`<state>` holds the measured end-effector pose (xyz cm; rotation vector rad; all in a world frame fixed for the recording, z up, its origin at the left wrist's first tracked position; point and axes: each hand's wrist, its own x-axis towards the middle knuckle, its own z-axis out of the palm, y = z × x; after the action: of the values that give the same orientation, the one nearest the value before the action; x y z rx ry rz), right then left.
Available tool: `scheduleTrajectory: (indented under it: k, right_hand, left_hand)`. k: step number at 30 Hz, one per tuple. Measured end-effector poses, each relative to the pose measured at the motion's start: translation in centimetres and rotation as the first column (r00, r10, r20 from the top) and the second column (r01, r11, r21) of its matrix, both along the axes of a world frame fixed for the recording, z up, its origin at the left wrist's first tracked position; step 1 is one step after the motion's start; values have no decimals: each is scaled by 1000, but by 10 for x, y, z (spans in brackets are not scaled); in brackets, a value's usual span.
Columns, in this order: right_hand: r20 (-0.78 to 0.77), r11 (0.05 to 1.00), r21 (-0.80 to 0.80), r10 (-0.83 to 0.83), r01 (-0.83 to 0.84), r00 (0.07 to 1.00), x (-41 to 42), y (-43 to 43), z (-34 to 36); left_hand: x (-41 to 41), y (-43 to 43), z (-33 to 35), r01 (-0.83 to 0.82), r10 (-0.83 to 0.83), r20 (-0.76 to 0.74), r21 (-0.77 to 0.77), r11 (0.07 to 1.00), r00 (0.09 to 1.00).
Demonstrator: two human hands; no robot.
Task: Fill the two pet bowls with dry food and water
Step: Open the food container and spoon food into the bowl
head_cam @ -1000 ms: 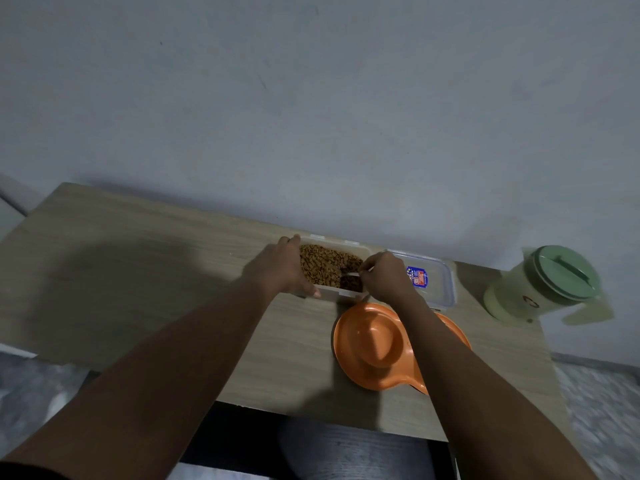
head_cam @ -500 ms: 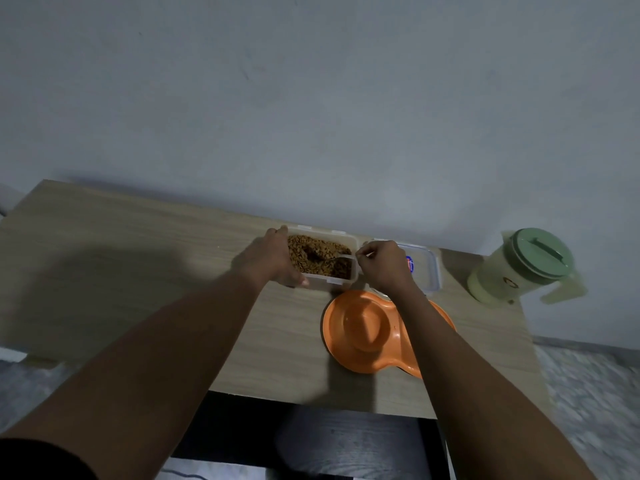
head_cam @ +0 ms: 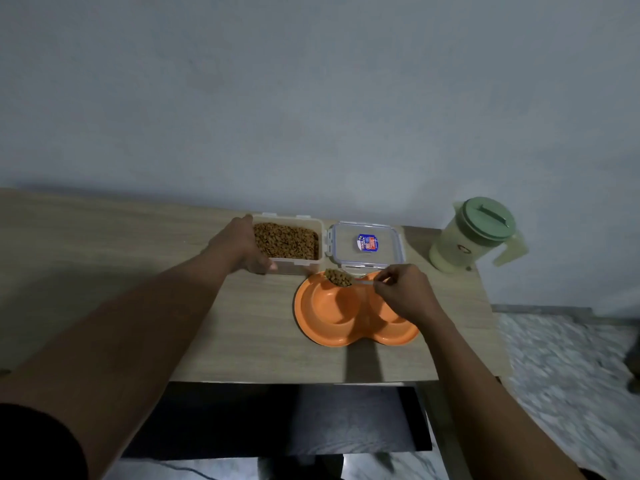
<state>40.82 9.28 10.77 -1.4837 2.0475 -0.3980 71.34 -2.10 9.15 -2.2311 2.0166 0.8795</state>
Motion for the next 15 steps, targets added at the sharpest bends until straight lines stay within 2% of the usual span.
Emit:
scheduleTrajectory:
  k: [4, 8, 10, 15]
  right_hand:
    - [-127, 999, 30, 47, -43, 991, 2, 21, -16]
    - [-333, 989, -96, 72, -110, 940, 9, 31, -21]
    - [-323, 979, -171, 50, -110, 945, 8, 29, -21]
    - [-189, 933, -347, 23, -89, 982, 21, 7, -11]
  left_hand:
    - [0, -1, 0, -6, 6, -27, 6, 1000, 1000]
    - [1, -1, 0, -9, 10, -43, 18, 1000, 999]
    - [0, -1, -1, -12, 13, -40, 21, 1000, 999]
    - [-1, 0, -4, -27, 28, -65, 15, 1000, 998]
